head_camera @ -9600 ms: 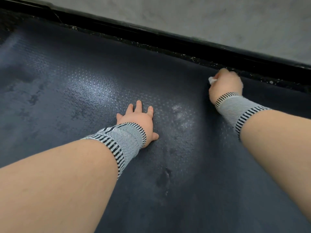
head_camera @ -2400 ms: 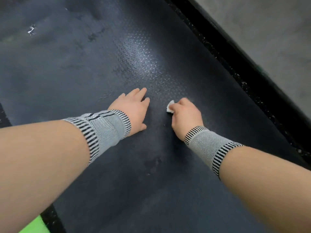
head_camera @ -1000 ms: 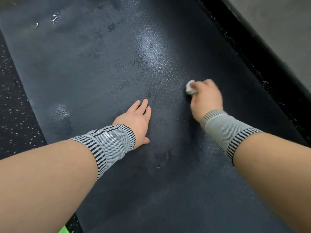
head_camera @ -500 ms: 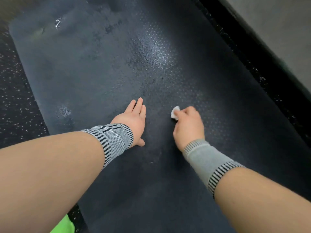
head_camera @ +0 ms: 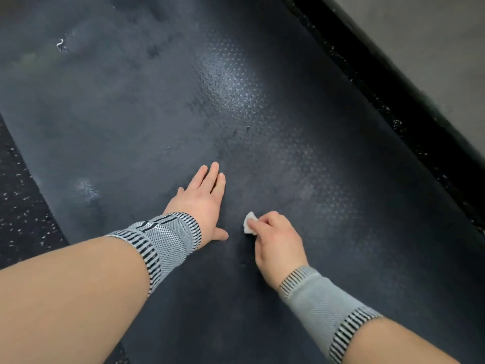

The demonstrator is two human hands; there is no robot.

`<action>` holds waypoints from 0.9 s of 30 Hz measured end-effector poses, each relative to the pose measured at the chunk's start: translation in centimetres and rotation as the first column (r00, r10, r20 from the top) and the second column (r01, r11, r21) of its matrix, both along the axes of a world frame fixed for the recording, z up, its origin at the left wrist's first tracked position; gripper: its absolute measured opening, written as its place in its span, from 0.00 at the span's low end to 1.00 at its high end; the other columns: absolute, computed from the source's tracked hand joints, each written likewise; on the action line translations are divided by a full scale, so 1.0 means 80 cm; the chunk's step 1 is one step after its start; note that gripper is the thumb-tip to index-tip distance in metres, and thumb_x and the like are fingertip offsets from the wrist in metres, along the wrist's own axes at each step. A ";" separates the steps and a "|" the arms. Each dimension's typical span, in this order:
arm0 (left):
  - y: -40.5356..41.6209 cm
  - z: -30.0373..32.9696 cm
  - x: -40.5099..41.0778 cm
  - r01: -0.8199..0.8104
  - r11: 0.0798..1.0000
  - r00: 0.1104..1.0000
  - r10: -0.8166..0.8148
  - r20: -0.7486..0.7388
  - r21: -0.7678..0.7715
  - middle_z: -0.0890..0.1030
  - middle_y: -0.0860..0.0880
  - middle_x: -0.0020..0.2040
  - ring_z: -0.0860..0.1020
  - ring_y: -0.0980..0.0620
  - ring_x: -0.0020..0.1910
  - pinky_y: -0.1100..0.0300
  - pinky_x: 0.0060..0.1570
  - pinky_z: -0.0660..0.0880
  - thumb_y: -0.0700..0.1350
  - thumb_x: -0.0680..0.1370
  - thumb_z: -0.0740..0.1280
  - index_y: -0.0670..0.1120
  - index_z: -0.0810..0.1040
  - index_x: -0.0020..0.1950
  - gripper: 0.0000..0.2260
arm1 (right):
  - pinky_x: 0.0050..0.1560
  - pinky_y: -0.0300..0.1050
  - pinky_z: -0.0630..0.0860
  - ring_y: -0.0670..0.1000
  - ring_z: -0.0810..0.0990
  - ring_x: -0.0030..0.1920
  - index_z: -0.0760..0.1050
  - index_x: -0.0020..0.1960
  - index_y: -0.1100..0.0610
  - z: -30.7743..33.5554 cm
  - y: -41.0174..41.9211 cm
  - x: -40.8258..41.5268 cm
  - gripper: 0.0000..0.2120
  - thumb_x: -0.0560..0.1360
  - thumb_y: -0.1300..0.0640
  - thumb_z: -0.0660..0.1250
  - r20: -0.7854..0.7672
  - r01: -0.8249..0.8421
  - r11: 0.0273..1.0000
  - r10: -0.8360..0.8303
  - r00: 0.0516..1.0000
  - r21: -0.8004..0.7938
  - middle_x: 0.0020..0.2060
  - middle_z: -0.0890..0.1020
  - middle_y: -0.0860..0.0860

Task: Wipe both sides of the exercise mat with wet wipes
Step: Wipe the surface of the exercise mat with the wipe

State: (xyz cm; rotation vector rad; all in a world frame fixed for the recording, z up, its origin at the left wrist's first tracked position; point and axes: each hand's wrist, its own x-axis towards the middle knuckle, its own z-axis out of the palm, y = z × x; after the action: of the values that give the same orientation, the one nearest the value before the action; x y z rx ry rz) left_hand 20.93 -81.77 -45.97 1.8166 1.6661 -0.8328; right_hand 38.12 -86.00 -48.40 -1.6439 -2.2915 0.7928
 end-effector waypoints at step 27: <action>-0.001 -0.008 -0.019 0.022 0.991 0.986 -0.043 0.159 0.130 0.35 0.49 0.80 0.38 0.48 0.79 0.44 0.71 0.64 0.64 0.70 0.72 0.44 0.39 0.80 0.55 | 0.56 0.39 0.63 0.56 0.74 0.57 0.77 0.61 0.54 0.016 0.076 -0.049 0.16 0.77 0.62 0.59 0.277 0.574 0.818 -0.558 0.782 0.028 0.57 0.75 0.55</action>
State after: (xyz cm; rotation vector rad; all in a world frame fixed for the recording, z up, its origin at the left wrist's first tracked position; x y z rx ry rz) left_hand 19.42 -81.87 -46.62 1.9469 1.6224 -0.5855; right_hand 34.20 -79.92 -47.15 -2.4253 -1.7378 0.5082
